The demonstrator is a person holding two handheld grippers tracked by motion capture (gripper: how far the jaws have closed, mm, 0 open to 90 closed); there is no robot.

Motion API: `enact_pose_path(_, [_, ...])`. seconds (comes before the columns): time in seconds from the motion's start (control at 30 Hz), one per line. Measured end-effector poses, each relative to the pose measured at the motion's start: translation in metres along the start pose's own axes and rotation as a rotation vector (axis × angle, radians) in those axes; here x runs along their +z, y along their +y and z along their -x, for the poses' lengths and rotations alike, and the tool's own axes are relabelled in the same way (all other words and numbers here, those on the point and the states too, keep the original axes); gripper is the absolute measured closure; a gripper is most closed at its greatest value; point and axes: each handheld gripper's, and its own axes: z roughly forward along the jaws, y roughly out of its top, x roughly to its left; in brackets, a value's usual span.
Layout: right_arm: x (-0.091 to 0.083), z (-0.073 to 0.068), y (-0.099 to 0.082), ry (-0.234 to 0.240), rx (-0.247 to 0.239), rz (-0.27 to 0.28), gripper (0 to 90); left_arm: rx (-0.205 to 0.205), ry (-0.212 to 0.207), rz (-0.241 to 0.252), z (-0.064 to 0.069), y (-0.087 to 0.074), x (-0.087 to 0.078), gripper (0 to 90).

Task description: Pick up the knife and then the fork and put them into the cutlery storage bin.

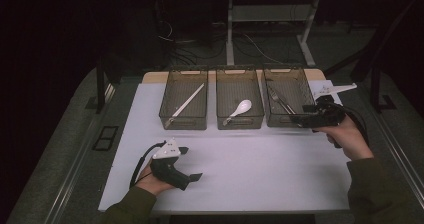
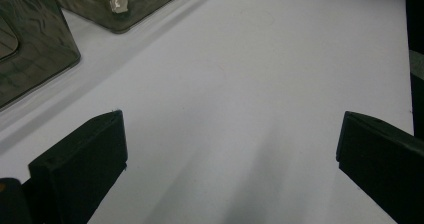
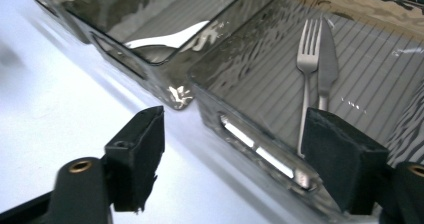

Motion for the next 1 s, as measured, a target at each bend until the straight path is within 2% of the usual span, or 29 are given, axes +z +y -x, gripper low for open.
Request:
enact_pose_path(0.23, [-0.005, -0.021, -0.021, -0.006, -0.021, 0.034, 19.5, 0.000, -0.001, -0.001, 0.000, 0.000, 0.000, 0.0])
enact_pose_path(0.5, [-0.004, -0.046, -0.043, -0.006, -0.073, 0.078, 17.8, 0.003, -0.002, 0.005, 0.000, 0.000, -0.001, 0.0])
enact_pose_path(0.6, [-0.002, -0.051, -0.051, 0.009, -0.082, 0.092, 14.1, 0.003, -0.003, 0.005, 0.000, 0.000, -0.002, 0.0])
enact_pose_path(0.87, [-0.003, -0.064, -0.080, 0.028, -0.081, 0.153, 14.1, 0.004, -0.003, 0.008, 0.000, 0.001, -0.002, 0.0])
enact_pose_path(1.0, [-0.005, -0.066, -0.092, 0.039, -0.080, 0.142, 14.1, 0.005, -0.004, 0.012, 0.001, 0.001, -0.002, 0.0])
